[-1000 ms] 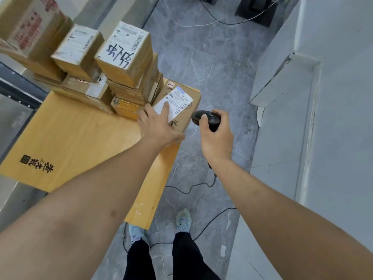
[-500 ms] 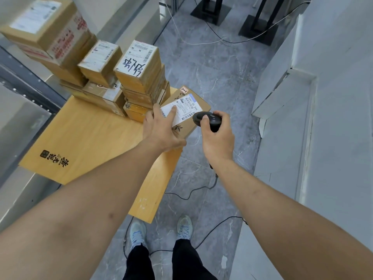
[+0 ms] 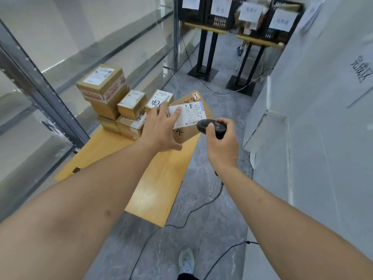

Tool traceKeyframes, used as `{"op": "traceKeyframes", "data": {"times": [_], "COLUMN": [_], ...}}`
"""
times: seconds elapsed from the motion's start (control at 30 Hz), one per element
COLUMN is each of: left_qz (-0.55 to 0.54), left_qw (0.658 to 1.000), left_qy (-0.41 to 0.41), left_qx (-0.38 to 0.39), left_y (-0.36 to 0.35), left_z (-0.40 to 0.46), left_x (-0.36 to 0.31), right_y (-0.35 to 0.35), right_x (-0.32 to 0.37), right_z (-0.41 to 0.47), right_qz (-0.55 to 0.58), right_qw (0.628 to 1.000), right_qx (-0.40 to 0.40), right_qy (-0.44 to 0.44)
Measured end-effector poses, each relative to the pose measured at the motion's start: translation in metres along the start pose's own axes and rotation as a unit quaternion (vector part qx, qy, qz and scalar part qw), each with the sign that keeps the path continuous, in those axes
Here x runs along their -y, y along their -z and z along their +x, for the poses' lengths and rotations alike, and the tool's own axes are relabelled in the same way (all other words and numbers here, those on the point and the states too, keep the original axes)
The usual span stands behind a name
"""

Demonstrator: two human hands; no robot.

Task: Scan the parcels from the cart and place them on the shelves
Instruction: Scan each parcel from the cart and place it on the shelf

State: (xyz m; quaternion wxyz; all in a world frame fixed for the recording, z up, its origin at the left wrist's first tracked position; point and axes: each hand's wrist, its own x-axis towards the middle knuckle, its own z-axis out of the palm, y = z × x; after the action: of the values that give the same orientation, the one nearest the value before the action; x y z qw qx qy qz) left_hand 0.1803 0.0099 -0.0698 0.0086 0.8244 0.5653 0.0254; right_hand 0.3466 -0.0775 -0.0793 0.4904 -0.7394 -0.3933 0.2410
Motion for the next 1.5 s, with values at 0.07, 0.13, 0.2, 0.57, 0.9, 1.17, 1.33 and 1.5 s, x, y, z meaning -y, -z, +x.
{"op": "traceKeyframes", "data": {"times": [0.07, 0.13, 0.2, 0.57, 0.9, 1.17, 1.33, 1.5], "left_qz": [0.025, 0.044, 0.063, 0.103, 0.01, -0.007, 0.014, 0.023], "left_qw": [0.999, 0.998, 0.996, 0.99, 0.982, 0.943, 0.91, 0.864], "left_qy": [-0.012, -0.02, -0.027, 0.013, 0.154, 0.309, 0.397, 0.491], "left_qx": [-0.018, -0.031, -0.054, -0.098, -0.11, -0.121, -0.119, -0.113], "left_y": [0.019, 0.033, 0.049, 0.113, 0.15, 0.162, 0.16, 0.152], "left_z": [-0.02, -0.036, -0.062, -0.205, -0.288, -0.327, -0.363, -0.416], "left_x": [0.008, 0.016, 0.028, 0.103, 0.169, 0.236, 0.283, 0.328], "right_y": [0.006, 0.009, 0.011, -0.007, -0.068, -0.144, -0.195, -0.246], "right_x": [0.017, 0.028, 0.041, 0.107, 0.169, 0.21, 0.232, 0.248], "right_z": [-0.024, -0.042, -0.072, -0.216, -0.281, -0.302, -0.323, -0.363], "right_qz": [0.003, 0.007, 0.015, 0.033, 0.071, 0.087, 0.101, 0.092], "right_qw": [1.0, 1.0, 0.999, 0.992, 0.981, 0.957, 0.93, 0.903], "right_qx": [-0.012, -0.014, -0.015, 0.005, 0.068, 0.179, 0.266, 0.338], "right_qy": [0.015, 0.024, 0.043, 0.124, 0.169, 0.21, 0.231, 0.249]}}
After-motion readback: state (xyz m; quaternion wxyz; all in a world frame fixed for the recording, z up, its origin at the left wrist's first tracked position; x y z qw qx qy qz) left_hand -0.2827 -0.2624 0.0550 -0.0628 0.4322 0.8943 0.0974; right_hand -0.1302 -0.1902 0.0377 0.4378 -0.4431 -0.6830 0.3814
